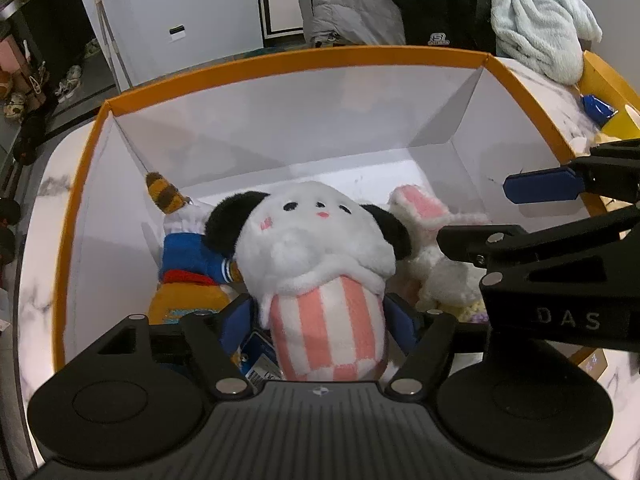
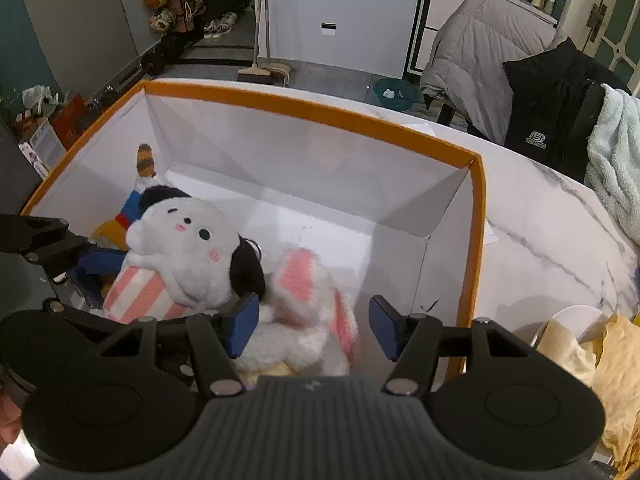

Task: Organize objects
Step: 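Lower the dog plush and knitted bunny into the orange box, opening both grippers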

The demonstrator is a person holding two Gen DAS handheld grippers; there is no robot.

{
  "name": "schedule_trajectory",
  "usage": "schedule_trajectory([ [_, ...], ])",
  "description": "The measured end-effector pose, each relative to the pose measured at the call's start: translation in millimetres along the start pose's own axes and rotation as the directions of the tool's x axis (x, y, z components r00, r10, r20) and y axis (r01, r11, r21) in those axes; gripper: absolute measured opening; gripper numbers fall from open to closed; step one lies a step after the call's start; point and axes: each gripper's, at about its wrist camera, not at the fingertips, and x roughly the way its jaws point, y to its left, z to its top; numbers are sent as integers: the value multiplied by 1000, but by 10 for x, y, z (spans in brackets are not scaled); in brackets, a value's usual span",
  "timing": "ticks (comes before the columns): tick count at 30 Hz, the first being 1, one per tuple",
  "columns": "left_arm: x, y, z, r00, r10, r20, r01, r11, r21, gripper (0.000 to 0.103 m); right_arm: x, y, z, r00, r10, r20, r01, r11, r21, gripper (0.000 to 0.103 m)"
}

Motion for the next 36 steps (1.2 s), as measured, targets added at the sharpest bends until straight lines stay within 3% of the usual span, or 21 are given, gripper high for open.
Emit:
schedule_trajectory([
  [15,-353,104,37,997,6,81,-2,999,-43,86,-374,-26,8,995,34,97,-37,999,28,63],
  [21,-715,335,-247,981,-62,185,82,991,-103,86,-701,53,-40,987,59,147,-59,998,-5,63],
  [26,-924,469,-445,976,-74,206,101,987,-122,86,-988,157,-149,982,72,173,-65,997,-49,63],
  [36,-1162,701,-712,955,-165,247,213,960,-181,86,-1381,381,-528,978,99,181,-78,990,-117,65],
])
